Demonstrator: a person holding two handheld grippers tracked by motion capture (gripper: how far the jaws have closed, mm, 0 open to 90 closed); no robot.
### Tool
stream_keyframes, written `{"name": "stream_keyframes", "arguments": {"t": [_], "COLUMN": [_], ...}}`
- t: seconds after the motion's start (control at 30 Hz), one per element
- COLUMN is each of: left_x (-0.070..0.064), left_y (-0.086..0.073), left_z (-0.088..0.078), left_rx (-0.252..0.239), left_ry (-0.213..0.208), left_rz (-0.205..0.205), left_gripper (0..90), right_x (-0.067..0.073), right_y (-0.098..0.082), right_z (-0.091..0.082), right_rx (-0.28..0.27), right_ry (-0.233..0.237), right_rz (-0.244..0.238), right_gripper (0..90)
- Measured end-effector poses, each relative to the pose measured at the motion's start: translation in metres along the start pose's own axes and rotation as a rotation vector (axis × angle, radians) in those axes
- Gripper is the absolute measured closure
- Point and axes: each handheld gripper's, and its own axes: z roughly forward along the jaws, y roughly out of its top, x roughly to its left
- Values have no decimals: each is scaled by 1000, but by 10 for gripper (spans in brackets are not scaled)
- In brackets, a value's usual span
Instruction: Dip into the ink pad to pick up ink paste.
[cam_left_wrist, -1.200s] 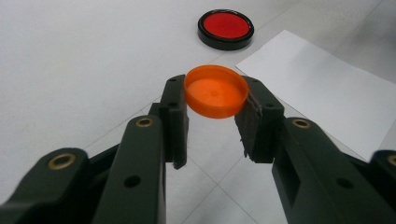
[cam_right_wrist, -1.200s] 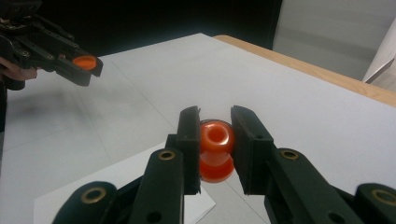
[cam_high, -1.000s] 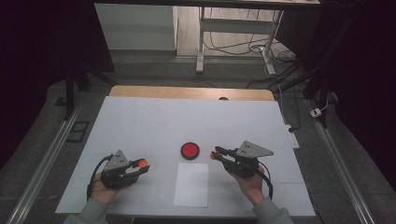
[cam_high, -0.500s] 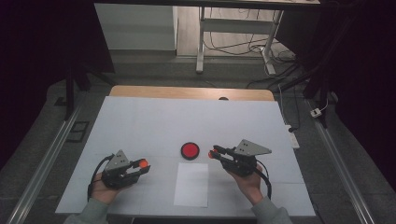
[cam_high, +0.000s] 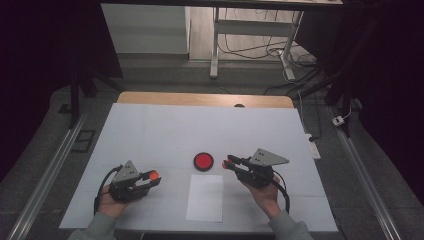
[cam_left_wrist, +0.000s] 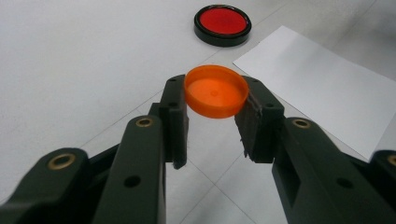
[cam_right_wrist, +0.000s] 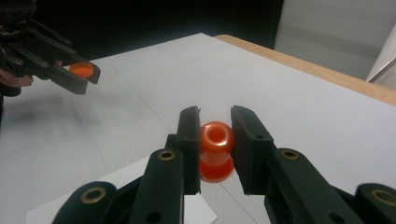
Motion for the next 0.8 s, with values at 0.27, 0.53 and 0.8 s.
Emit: {"name": "stream_keyframes", "arguments": {"t": [0.27,0.53,0.8], "left_x": [0,1,2], "left_y": [0,0,0], "left_z": [1,0,1], "left_rx": [1,1,6], "left_ry": [-4,-4,-5], "left_rz": [2,1,1], "left_gripper": [647,647,647], "right_x": [-1,0,0], "right_y": [1,4,4], "right_z": [2,13,27], "right_rx": [2,7,26], "right_ry": [-3,9,16], "right_rz": [-1,-5,7], "right_gripper": [728,727,727]}}
